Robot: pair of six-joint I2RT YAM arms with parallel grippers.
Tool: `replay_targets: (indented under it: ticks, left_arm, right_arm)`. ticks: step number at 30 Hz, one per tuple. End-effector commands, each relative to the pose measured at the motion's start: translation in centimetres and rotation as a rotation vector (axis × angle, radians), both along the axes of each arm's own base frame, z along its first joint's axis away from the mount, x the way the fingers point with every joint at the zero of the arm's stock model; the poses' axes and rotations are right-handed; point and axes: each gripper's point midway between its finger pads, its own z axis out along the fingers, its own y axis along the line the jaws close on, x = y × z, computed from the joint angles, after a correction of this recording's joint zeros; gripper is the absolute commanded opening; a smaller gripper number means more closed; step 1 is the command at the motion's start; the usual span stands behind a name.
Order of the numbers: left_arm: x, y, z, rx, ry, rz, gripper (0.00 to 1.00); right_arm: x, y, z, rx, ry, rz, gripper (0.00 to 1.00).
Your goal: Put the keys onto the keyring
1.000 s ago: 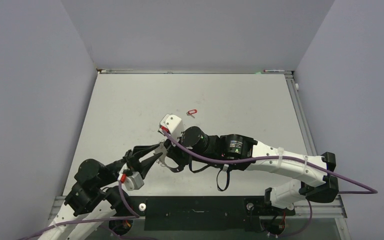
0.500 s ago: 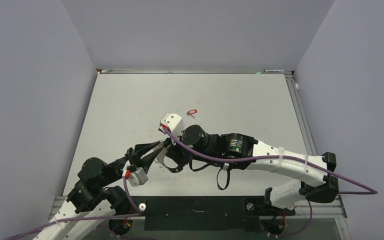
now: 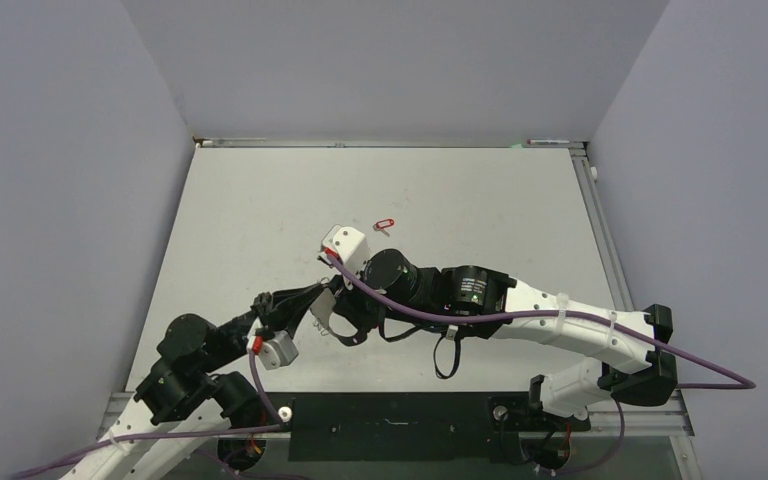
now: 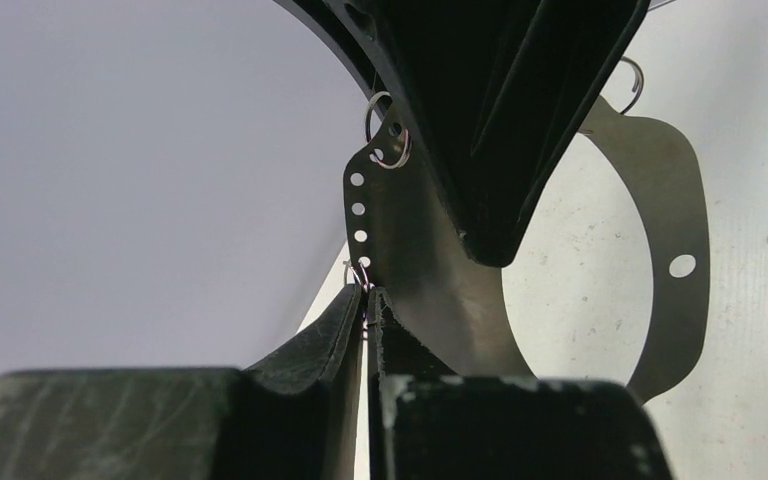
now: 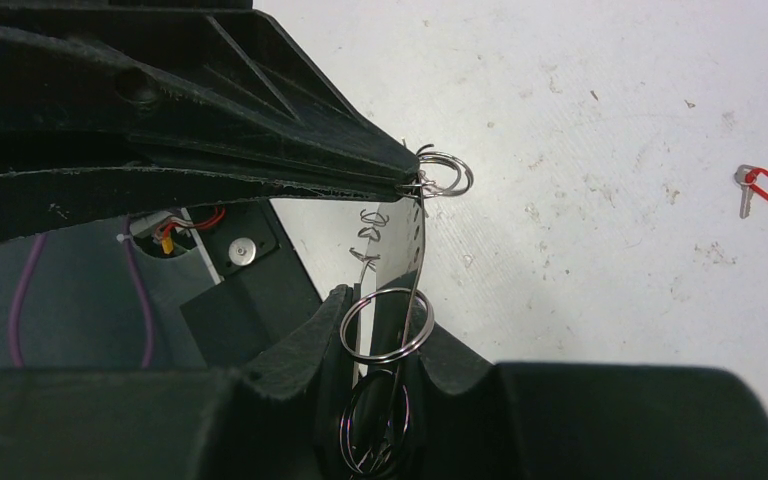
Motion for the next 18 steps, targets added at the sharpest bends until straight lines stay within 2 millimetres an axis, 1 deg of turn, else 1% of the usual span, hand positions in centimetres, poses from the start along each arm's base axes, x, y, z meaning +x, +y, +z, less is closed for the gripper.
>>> replay_targets:
  ticks: [1, 5, 8, 12, 15, 18]
  left_arm:
    - [0.4, 0.0, 0.9, -0.01, -0.011, 0.023, 0.0]
    - [-0.3, 0.0, 1.0, -0.013, 0.001, -0.002, 0.0]
    - [-1.6, -0.1, 1.2, -0.02, 0.015, -0.058, 0.0]
    - [-3.3, -0.1, 1.6, -0.05, 0.038, -0.125, 0.0]
    - [-4.1, 0.2, 1.8, -0.073, 0.047, -0.148, 0.0]
    - [-4.8, 0.2, 1.9, -0.092, 0.058, -0.173, 0.0]
  right_arm:
    - [-1.3, 0.7, 3.9, 0.135, 0.006, 0.042, 0.05]
    - [-0.9, 0.2, 3.8, 0.122, -0.022, 0.039, 0.05]
    - [-0.6, -0.4, 3.9, 0.111, -0.046, 0.046, 0.05]
    - [-1.2, -1.0, 4.4, 0.11, -0.056, 0.088, 0.05]
    - [-1.2, -1.6, 4.7, 0.11, -0.066, 0.095, 0.05]
    - [-2.1, -1.7, 4.9, 0.117, -0.054, 0.147, 0.05]
